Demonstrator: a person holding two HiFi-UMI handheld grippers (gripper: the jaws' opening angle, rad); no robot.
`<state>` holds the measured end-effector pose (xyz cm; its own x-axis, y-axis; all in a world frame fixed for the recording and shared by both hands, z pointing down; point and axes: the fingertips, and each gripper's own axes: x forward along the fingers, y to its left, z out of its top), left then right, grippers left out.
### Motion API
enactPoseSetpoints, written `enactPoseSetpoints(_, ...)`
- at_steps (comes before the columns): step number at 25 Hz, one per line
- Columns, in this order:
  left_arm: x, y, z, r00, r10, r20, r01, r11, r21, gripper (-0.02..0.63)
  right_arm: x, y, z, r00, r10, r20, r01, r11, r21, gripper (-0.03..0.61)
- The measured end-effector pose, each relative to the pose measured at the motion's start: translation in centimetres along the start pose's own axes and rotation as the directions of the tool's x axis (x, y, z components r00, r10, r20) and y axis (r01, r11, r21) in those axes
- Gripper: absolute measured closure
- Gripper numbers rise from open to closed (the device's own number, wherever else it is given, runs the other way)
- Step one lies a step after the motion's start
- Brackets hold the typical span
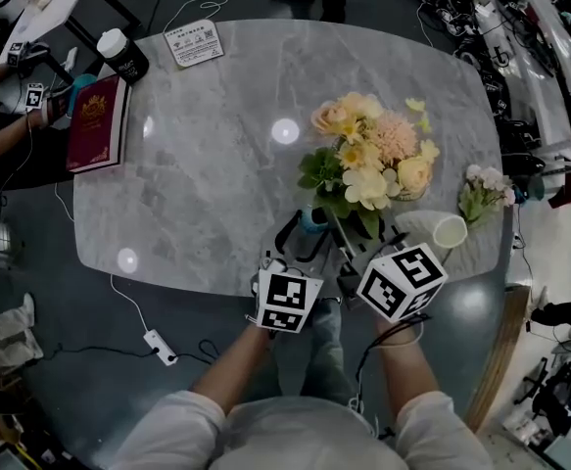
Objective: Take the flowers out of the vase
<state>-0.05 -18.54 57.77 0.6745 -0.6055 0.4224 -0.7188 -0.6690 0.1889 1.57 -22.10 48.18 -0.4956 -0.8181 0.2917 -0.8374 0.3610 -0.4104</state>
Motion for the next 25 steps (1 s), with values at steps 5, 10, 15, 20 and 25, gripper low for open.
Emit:
enactPoseSetpoints(5, -0.1, -0.1, 0.0, 1.0, 0.005, -0.004, -0.005, 1.0, -0.01, 0.357, -0.4, 0.4, 0.8, 1.0, 0.007, 0.011, -0.007, 1.0, 0.0, 0.534)
enactPoseSetpoints(10, 0.0, -0.1, 0.1, 1.0, 0.02, 0.003, -0.02, 1.0, 0.008, 0.357, -0.5, 0.9, 1.8, 1.0, 0.015, 0.028, -0.015, 1.0, -0.009, 0.534)
enactPoseSetpoints(15, -0.2, -0.4, 0.1, 0.999, 0.043, 0.018, -0.043, 0.998, 0.04, 0.357, -0.9, 1.3, 2.9, 0.999, 0.021, 0.04, -0.021, 1.0, -0.007, 0.534)
enactPoseSetpoints(20, -0.5, -0.6, 0.4, 0.999, 0.044, 0.017, -0.045, 0.999, 0.029, 0.356, -1.7, 1.4, 4.3, 0.998, 0.016, 0.062, -0.016, 1.0, 0.002, 0.535)
enactPoseSetpoints(25, -1.0, -0.3, 0.8, 0.999, 0.047, 0.022, -0.048, 0.999, 0.021, 0.356, -1.7, 1.4, 5.0, 0.997, 0.011, 0.077, -0.012, 1.0, 0.005, 0.535)
